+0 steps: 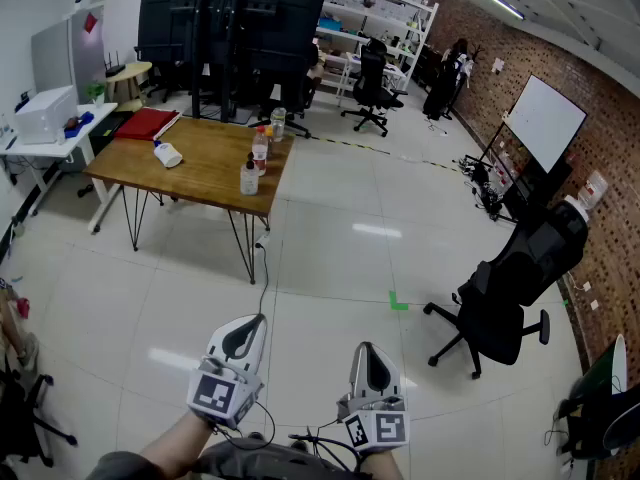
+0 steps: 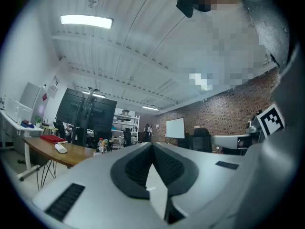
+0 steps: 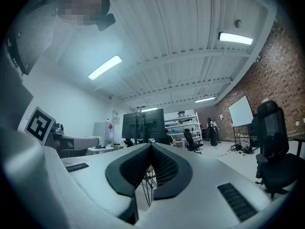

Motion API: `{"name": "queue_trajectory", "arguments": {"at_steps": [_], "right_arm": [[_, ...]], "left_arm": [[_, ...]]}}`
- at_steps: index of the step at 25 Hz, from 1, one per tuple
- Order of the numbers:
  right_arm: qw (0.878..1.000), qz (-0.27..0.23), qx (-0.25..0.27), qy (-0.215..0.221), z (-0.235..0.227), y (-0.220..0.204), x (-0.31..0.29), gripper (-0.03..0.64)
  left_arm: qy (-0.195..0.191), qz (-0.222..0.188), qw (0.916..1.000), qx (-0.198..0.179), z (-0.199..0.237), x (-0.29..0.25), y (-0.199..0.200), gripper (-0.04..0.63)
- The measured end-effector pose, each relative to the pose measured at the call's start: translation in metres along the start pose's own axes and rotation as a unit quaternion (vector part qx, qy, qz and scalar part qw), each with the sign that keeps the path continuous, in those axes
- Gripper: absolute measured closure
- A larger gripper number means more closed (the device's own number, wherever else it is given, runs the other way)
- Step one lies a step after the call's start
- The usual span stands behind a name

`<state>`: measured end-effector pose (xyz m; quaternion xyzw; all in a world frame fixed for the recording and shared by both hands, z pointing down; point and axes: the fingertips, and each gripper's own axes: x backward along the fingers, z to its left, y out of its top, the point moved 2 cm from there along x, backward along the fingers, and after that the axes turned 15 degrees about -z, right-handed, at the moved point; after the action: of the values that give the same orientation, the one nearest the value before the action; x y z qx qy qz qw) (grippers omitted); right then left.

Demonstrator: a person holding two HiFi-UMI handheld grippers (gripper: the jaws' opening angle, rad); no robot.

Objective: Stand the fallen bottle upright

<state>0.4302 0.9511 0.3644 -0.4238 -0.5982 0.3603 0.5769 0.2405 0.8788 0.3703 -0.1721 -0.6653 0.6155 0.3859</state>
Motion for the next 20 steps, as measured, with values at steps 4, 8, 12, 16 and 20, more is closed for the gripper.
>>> {"name": "queue_trajectory", "arguments": {"at_steps": [4, 8, 12, 16, 20], "right_arm": [[1.0, 0.0, 0.002, -0.013, 0.004, -0.013, -0.006, 0.6], [1.0, 0.006, -0.003, -0.025, 0.002, -0.032, -0.017, 0.6], [1.0, 0.006, -0.01, -0.027, -0.004, -0.044, -0.039, 0.6], [0.999, -0.001, -0.021, -0.028, -0.015, -0.07, -0.069, 0.6], [0.999, -0.001, -0.033, -0.012, -0.032, -0.101, -0.106, 0.6]], "left_arm": [[-0.01, -0.001, 0.9999, -0.003, 0.021, 0.0, -0.005, 0.581], [-0.004, 0.004, 1.0, -0.002, 0.046, -0.005, -0.013, 0.581], [0.008, 0.009, 0.9999, -0.008, 0.067, -0.01, -0.022, 0.581], [0.035, 0.022, 0.9991, -0.013, 0.095, -0.02, -0.039, 0.581], [0.061, 0.027, 0.9975, -0.023, 0.119, -0.046, -0.056, 0.581]]}}
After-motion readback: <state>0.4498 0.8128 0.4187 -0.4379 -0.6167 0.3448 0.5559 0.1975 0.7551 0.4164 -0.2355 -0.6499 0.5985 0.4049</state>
